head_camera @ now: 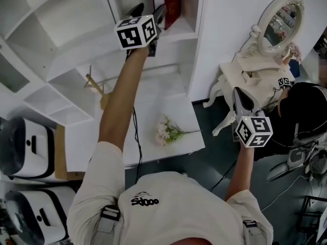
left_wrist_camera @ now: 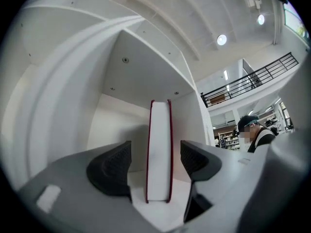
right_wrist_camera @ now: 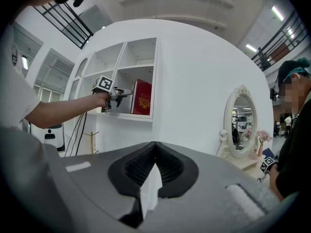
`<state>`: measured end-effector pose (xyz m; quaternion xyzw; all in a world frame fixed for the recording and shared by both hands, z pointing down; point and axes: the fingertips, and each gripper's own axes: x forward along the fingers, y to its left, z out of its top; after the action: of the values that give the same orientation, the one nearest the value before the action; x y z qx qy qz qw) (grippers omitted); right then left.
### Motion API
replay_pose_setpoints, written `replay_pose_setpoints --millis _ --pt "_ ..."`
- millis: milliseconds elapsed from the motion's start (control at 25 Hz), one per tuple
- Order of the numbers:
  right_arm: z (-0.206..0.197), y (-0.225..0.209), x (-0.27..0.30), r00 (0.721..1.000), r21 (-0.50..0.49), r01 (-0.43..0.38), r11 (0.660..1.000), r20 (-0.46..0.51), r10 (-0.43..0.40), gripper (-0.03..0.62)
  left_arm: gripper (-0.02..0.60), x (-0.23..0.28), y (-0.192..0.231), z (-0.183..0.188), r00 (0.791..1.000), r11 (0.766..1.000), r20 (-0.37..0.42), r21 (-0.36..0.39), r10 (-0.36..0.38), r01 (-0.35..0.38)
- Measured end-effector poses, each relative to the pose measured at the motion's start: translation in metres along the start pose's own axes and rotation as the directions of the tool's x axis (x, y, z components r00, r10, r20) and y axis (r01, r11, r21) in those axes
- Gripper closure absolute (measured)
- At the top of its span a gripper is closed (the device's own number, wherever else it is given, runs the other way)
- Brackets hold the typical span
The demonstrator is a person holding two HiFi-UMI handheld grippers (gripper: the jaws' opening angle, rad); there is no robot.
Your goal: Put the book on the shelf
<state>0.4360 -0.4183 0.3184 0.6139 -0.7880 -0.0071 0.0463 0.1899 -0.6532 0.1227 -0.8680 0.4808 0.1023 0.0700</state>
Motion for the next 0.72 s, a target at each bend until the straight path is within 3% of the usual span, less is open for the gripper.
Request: replay_pose_setpoints --millis 160,240,480,720 --pt "0.01 0.019 0.01 1.0 -0.007 -0.004 1.0 0.018 0.004 0.592 0.3 -0.062 -0.004 -0.002 0.998 0.999 0.034 0.008 -0.051 0.051" --pt "0.017 0.035 0.014 0.999 -0.013 -0.012 1.0 0.032 0.013 0.592 0.363 -0.091 -0.003 -0.011 0.996 0.996 0.03 0.004 -0.084 0.084" --pt "0.03 0.093 0.023 0.997 -0.049 -0.04 0.998 0.059 0.043 0.592 0.524 -0.165 -0.007 -0.06 0.98 0.98 -0.073 0.062 -0.184 0.189" --pt "0.038 0.136 0.025 0.996 -0.102 -0.061 0.993 0.055 0.067 0.593 0.566 -0.23 -0.009 -0.084 0.968 0.968 -0.119 0.095 -0.221 0.232"
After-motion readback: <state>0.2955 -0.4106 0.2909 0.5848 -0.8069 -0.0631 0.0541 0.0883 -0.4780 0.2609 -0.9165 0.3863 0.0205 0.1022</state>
